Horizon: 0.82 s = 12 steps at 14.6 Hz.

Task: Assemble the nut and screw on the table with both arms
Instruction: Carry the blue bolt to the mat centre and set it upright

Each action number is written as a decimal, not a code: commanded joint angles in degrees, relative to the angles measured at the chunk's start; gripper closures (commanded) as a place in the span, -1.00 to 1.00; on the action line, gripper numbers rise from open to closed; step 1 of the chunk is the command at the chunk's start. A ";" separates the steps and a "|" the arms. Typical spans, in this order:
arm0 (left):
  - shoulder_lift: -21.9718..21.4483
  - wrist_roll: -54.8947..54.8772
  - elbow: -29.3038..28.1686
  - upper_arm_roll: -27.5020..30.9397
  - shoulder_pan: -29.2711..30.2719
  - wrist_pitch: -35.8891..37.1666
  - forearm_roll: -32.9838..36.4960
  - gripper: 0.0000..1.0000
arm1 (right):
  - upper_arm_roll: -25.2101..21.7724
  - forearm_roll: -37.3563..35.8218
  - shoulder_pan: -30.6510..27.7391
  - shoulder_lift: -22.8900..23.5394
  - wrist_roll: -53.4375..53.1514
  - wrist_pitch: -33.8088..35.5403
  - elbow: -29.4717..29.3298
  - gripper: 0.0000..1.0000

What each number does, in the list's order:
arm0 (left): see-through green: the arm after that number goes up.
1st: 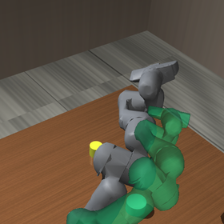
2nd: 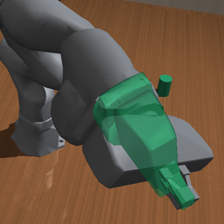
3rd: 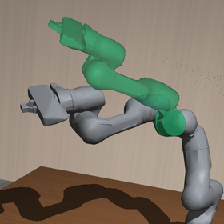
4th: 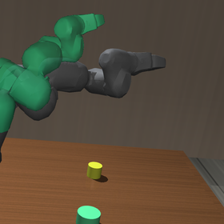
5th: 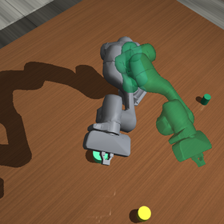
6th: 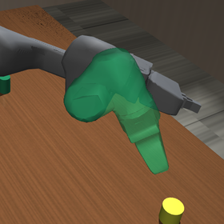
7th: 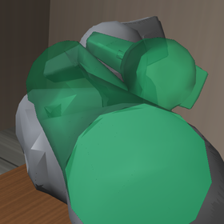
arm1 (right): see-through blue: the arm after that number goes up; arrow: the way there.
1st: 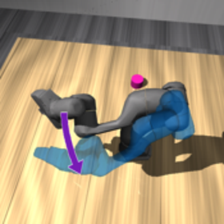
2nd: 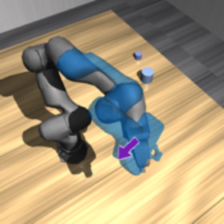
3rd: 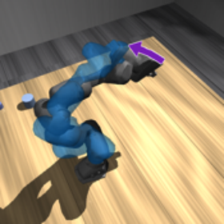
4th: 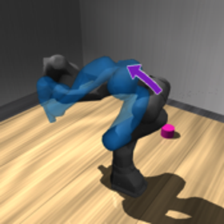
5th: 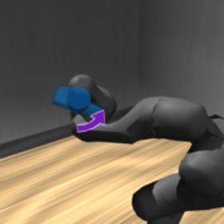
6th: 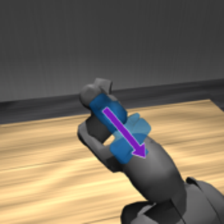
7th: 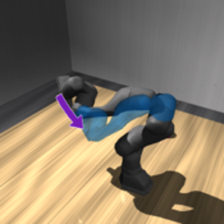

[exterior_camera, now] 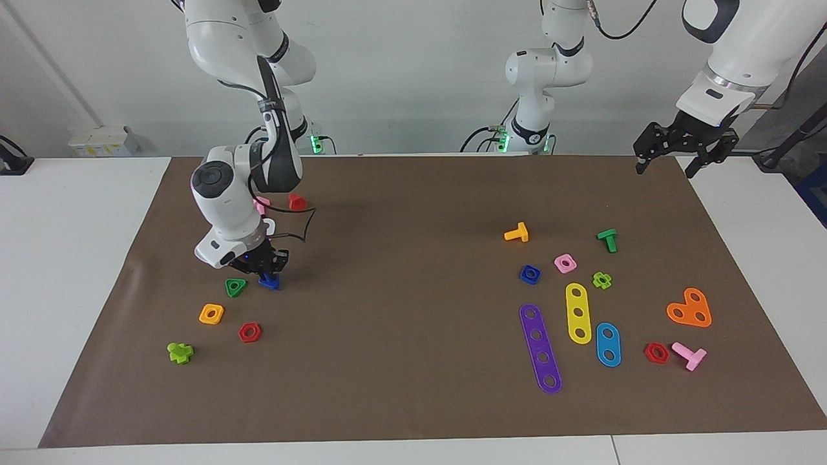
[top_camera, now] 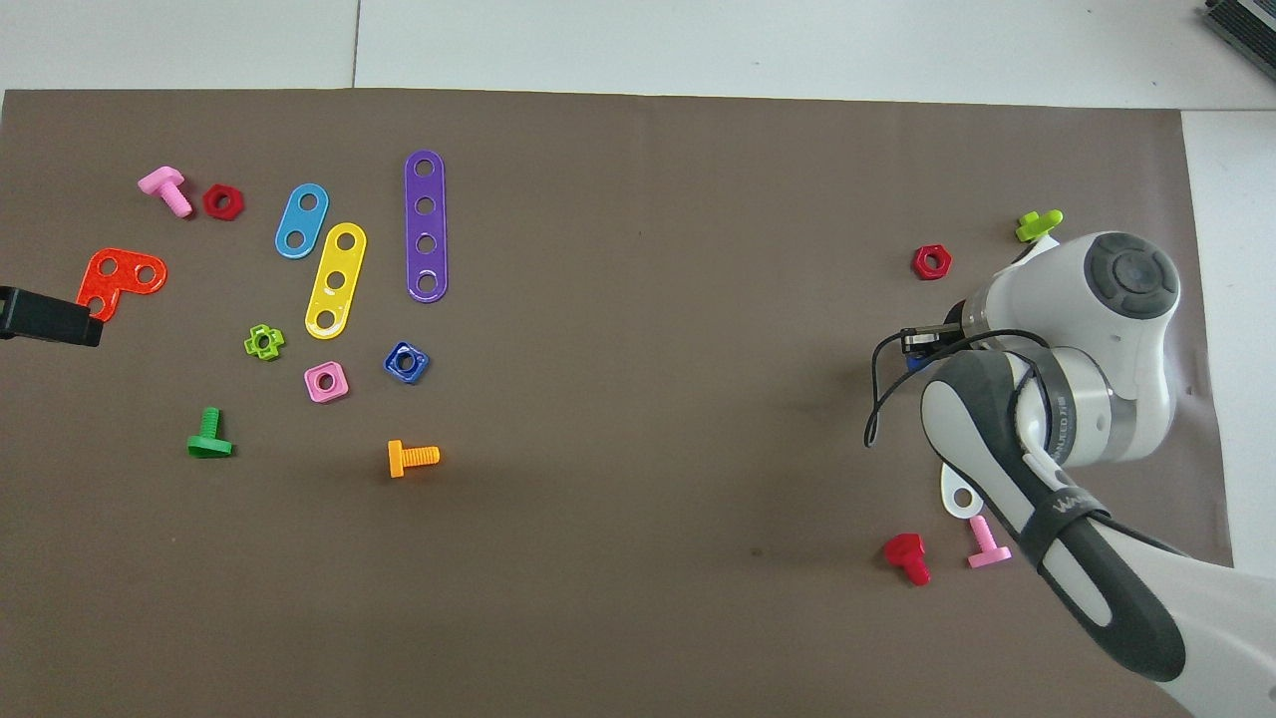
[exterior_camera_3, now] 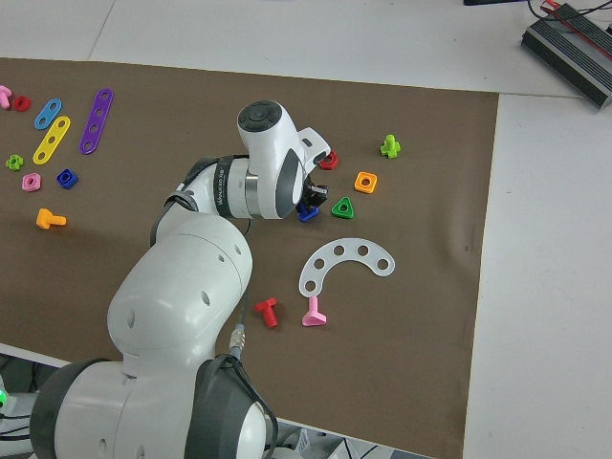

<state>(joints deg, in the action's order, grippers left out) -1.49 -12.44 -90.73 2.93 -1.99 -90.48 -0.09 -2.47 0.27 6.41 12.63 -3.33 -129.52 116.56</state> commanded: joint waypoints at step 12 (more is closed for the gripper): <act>-1.85 0.57 -1.99 -0.38 0.50 -0.31 0.01 -1.00 | 0.45 1.14 20.36 3.09 -28.12 1.66 -8.89 1.00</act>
<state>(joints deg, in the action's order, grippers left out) -1.49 -12.43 -90.73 2.93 -1.99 -90.48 -0.09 -1.79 0.87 23.24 12.80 -27.81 -124.43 108.34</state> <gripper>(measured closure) 0.000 0.802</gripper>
